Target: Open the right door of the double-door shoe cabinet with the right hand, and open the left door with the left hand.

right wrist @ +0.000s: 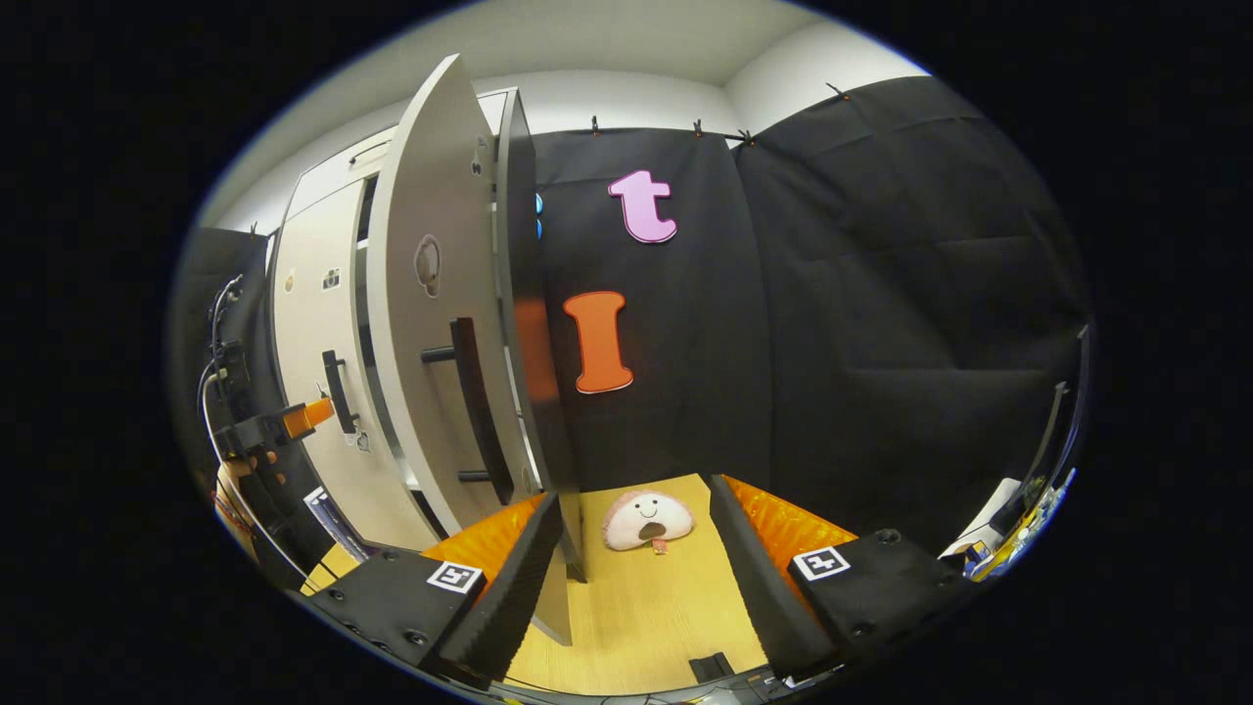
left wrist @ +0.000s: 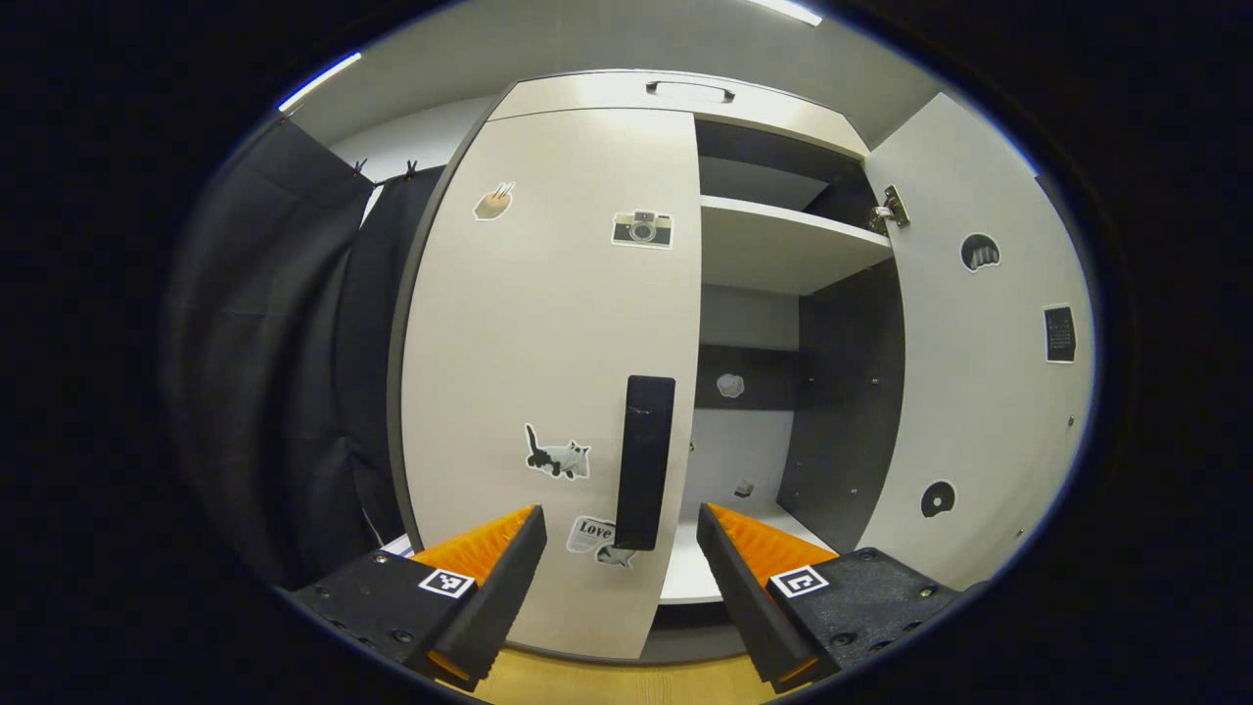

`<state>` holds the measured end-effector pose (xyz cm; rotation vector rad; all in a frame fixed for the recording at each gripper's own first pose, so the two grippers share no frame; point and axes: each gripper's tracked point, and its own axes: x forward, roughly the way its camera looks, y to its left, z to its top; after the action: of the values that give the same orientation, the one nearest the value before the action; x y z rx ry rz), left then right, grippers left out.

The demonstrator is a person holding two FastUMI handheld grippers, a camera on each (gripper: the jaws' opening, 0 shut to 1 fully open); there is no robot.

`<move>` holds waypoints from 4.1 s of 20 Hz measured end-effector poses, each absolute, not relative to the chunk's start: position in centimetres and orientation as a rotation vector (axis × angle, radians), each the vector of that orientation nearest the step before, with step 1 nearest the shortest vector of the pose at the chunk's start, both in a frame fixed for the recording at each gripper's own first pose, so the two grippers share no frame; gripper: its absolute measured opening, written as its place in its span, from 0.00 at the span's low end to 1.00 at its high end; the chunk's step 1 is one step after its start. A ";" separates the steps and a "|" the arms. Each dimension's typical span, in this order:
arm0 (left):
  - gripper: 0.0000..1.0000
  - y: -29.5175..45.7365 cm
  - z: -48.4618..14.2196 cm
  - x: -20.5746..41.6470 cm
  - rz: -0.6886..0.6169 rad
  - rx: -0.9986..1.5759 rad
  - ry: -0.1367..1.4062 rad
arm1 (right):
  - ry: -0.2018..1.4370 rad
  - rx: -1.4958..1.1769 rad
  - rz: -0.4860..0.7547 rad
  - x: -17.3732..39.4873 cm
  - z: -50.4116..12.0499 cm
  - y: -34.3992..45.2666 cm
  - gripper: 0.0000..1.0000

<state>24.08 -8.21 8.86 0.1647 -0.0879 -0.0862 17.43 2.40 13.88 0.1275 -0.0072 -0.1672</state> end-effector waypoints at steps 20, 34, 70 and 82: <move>0.35 -10.2 7.8 30.2 -0.148 0.204 -0.038 | 0.034 0.114 -0.188 16.8 12.9 2.1 1.00; 0.17 -9.3 7.5 27.7 -0.188 0.196 -0.014 | 0.003 0.102 -0.172 17.4 14.0 2.7 1.00; 0.17 0.4 8.5 16.8 -0.325 0.158 0.031 | -0.097 0.101 -0.098 19.0 16.6 6.9 0.92; 0.06 7.9 10.4 14.2 -0.154 0.209 -0.022 | -0.113 0.089 -0.049 19.3 16.9 8.6 0.91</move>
<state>14.20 7.86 10.44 0.2094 -0.0219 -0.1543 19.29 8.61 16.94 0.0892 -0.1134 -0.0492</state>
